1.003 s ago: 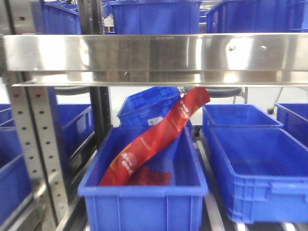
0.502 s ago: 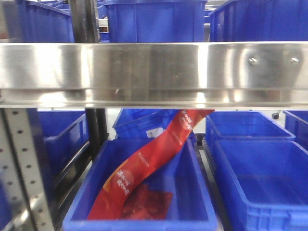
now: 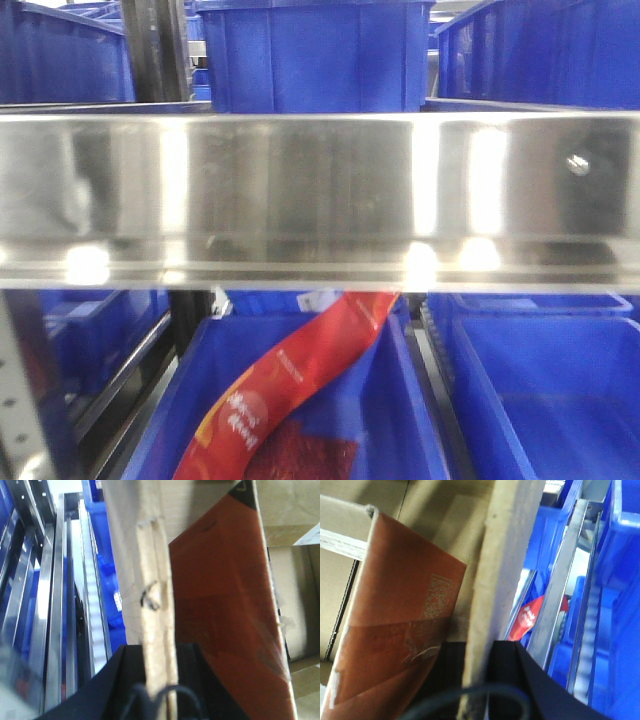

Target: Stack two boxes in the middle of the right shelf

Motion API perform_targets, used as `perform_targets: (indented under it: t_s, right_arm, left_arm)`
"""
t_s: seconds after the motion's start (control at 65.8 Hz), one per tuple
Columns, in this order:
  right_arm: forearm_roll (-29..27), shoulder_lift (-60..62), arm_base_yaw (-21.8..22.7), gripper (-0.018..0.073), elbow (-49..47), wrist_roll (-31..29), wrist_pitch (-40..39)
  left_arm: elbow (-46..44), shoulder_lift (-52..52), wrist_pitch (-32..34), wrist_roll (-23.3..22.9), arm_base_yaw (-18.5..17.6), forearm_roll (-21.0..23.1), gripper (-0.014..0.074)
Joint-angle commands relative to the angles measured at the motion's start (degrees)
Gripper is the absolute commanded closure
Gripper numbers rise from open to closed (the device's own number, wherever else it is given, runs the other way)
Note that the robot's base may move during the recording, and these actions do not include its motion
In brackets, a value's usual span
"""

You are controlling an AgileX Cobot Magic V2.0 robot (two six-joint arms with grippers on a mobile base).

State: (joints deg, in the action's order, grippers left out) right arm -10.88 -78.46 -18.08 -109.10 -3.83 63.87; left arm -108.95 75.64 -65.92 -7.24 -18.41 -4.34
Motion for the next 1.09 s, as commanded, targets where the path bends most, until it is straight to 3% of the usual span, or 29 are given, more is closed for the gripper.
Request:
perform_targets:
  t_s: [0.0,1.079]
  right_arm:
    - [0.2,0.7,0.1,0.0712,-0.7,-1.1,-3.0]
    - [0.2,0.7,0.1,0.0712,-0.7,-1.1,-3.0]
  left_arm:
    - [-0.7,-0.6,2.8,0.1,0.0,-1.4,0.0708]
    - [-0.7,-0.4,2.8,0.1,0.0,-1.4,0.0708]
